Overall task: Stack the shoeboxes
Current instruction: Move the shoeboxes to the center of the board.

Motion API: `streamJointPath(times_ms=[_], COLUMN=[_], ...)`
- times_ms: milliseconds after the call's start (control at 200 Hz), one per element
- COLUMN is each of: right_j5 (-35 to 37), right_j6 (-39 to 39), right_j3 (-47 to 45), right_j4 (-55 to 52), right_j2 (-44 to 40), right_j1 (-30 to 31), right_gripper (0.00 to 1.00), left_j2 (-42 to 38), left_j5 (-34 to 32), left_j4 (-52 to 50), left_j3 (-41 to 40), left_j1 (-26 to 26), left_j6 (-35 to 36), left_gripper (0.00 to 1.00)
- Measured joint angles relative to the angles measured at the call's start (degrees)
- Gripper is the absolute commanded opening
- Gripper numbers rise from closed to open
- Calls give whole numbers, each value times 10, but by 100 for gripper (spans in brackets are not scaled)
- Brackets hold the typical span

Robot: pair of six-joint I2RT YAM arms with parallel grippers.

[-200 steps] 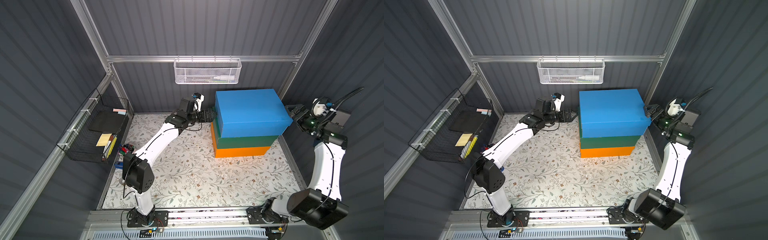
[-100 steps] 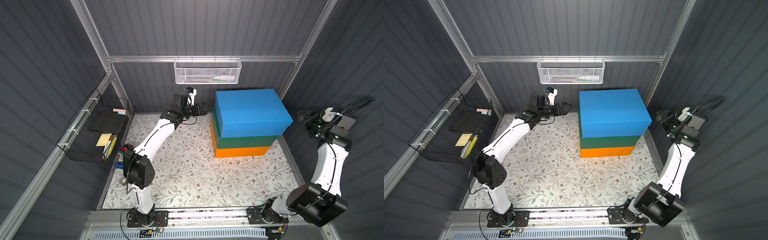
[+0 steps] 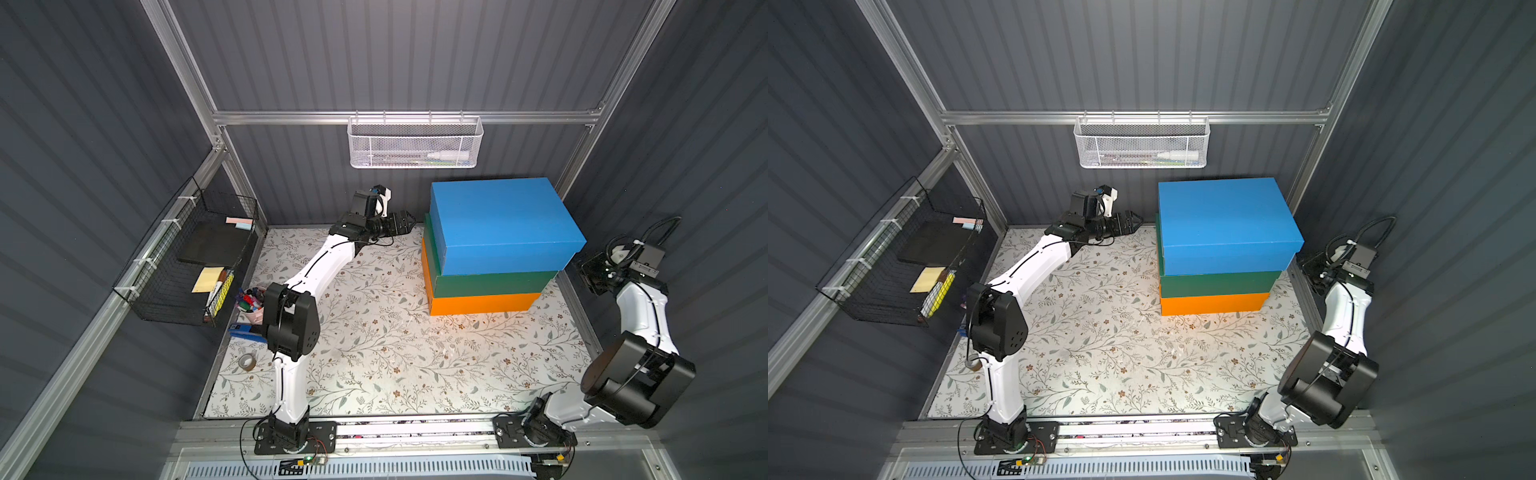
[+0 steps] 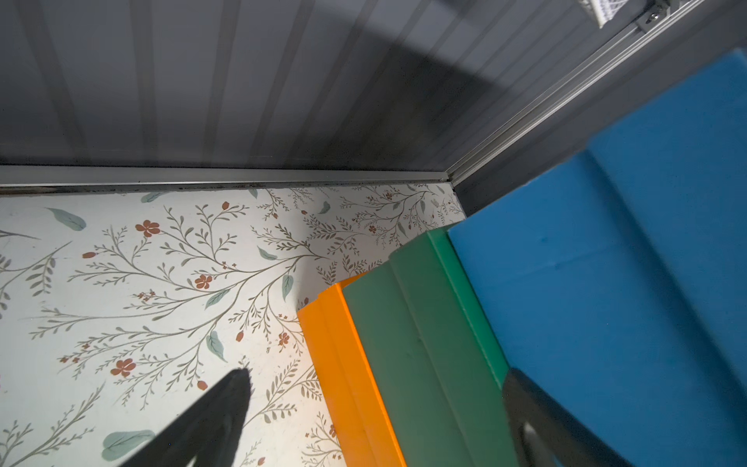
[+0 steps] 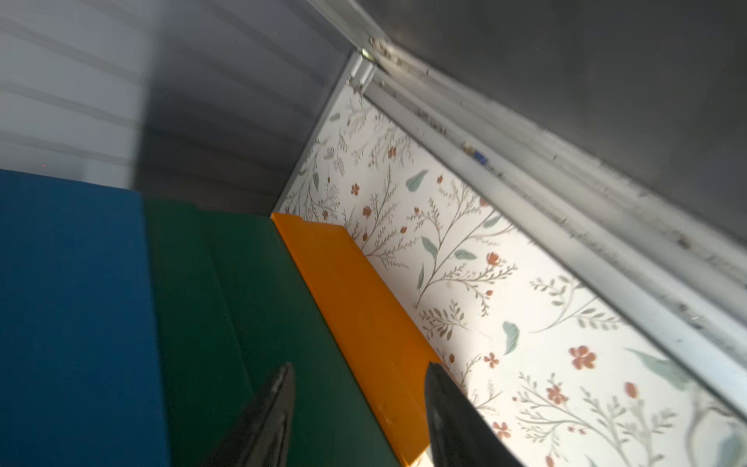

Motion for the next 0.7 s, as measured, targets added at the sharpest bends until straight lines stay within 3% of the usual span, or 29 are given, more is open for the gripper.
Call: streamJointPath(times_ms=[700], right_j5=[20], right_j6=[57], right_j3=[-31], right_j4=[29], right_j2=[128], right_j1=[58], right_gripper=[36], left_j2=[23], left_j5=[52], left_j4=[49], left_j3=[-30], left_j1=[23], left_j6=[-37], left_gripper=[100])
